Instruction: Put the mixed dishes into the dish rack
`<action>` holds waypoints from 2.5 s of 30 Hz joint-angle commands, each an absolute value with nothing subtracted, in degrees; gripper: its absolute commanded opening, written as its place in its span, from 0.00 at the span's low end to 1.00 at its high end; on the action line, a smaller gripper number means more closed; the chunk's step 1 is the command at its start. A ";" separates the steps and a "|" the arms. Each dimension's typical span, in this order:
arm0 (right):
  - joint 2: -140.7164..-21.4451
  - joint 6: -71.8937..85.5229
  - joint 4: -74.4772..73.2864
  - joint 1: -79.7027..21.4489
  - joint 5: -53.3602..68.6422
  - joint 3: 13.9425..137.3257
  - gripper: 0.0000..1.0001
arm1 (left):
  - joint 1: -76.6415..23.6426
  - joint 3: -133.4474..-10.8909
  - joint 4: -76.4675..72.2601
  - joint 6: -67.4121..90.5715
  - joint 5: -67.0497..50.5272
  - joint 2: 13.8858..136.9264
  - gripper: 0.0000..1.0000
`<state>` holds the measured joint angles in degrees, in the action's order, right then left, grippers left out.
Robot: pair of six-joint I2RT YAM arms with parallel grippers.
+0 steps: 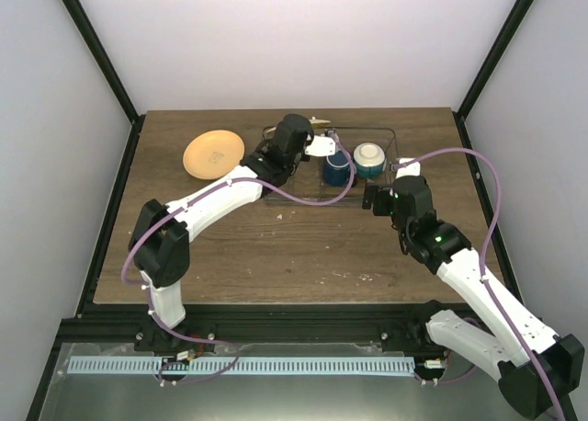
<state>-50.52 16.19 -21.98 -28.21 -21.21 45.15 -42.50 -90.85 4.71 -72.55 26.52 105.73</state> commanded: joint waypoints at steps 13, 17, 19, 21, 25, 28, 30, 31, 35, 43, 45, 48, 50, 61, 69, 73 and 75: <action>-50.54 16.39 -21.35 -27.69 -21.74 44.26 1.00 | -45.58 -88.25 1.21 -81.95 24.84 104.02 0.00; -50.70 16.18 -21.05 -27.60 -21.39 43.82 1.00 | -46.20 -88.34 2.62 -81.07 25.05 104.33 0.00; -50.80 16.11 -21.01 -27.52 -21.06 43.86 1.00 | -46.20 -88.84 3.19 -80.63 25.32 104.94 0.00; -50.76 16.09 -21.01 -27.50 -20.91 43.73 1.00 | -46.27 -89.20 3.36 -80.38 25.69 105.68 0.00; -50.54 16.01 -21.01 -27.49 -20.82 43.43 1.00 | -46.35 -89.50 3.62 -79.48 25.97 106.94 0.00; -50.45 15.83 -20.90 -27.42 -20.57 43.35 1.00 | -46.25 -90.05 3.51 -79.32 26.21 108.07 0.00; -50.45 15.78 -20.73 -27.42 -20.24 43.42 1.00 | -46.32 -90.67 3.58 -79.07 26.20 108.92 0.00; -50.49 15.74 -20.69 -27.38 -20.22 43.28 1.00 | -46.36 -91.09 3.79 -78.96 26.17 109.40 0.00; -50.45 15.60 -20.44 -27.33 -20.05 43.10 1.00 | -46.34 -92.68 4.22 -78.75 26.12 111.42 0.00; -50.88 15.22 -19.89 -27.11 -19.17 42.87 1.00 | -45.22 -93.86 4.28 -78.23 26.54 113.58 0.00; -50.97 15.16 -19.72 -27.07 -18.97 42.77 1.00 | -44.99 -93.35 3.82 -78.09 26.65 113.71 0.00; -51.11 15.20 -19.69 -26.99 -18.64 42.69 1.00 | -44.52 -92.74 3.21 -77.90 27.36 113.97 0.00; -51.18 15.21 -19.57 -26.98 -18.46 42.63 1.00 | -44.13 -92.85 3.22 -77.57 27.82 114.28 0.09; -51.24 15.10 -19.31 -26.98 -17.86 42.49 1.00 | -43.19 -92.77 3.19 -76.20 28.04 114.04 0.37; -51.50 14.69 -18.46 -26.90 -16.88 41.85 1.00 | -44.41 -91.84 3.64 -73.30 30.89 107.96 0.44; -51.42 13.19 -16.52 -26.90 -13.70 41.06 1.00 | -45.56 -89.56 1.71 -65.10 32.72 99.40 0.49; -51.49 12.80 -15.82 -26.89 -11.57 40.91 1.00 | -44.73 -89.88 0.81 -58.32 36.34 96.45 0.55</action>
